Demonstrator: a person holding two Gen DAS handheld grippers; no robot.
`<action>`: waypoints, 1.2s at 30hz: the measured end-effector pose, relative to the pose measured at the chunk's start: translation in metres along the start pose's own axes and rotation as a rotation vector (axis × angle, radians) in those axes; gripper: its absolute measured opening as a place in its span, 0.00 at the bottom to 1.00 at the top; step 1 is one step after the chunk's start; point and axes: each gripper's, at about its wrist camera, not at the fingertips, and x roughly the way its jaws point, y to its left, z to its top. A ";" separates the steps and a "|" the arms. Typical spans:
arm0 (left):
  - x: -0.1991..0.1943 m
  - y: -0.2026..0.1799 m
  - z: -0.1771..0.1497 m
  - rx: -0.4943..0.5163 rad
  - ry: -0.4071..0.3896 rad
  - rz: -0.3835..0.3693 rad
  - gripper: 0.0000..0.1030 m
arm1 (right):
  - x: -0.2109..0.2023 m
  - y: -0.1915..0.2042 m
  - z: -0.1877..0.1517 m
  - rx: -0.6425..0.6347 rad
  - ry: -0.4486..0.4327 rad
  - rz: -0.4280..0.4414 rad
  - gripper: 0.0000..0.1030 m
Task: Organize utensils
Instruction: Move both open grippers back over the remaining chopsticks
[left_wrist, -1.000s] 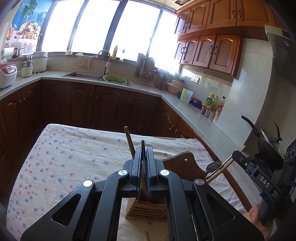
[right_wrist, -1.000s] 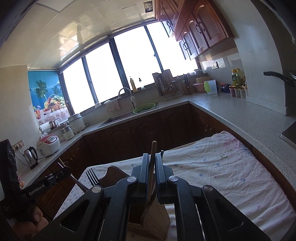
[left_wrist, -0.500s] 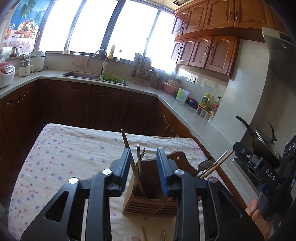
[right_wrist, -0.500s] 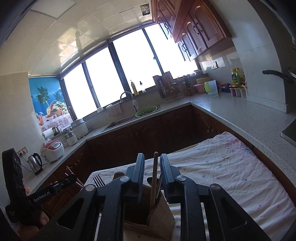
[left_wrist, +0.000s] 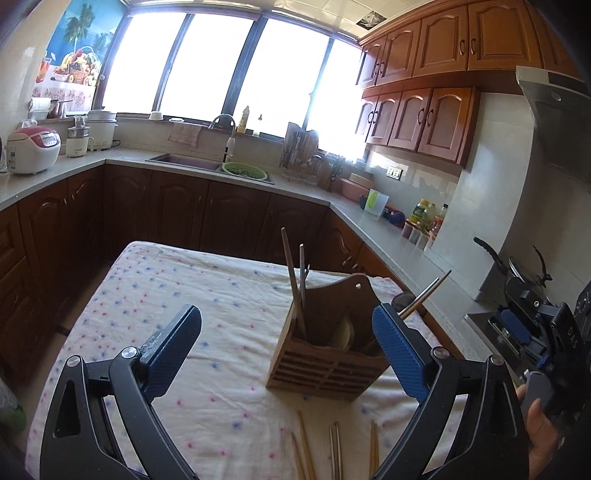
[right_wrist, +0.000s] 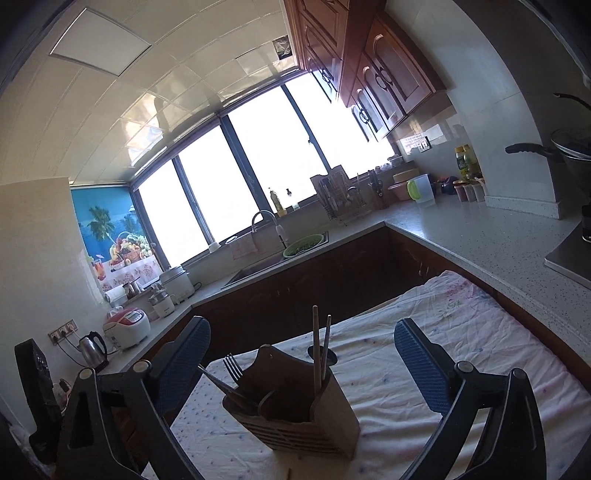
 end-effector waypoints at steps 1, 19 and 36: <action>-0.002 0.002 -0.005 -0.004 0.009 0.001 0.93 | -0.004 -0.001 -0.003 -0.001 0.007 -0.001 0.98; -0.009 0.012 -0.087 -0.027 0.188 0.041 0.93 | -0.044 -0.037 -0.076 0.034 0.200 -0.084 0.98; 0.010 0.021 -0.117 -0.010 0.294 0.094 0.93 | -0.023 -0.032 -0.130 -0.047 0.387 -0.107 0.89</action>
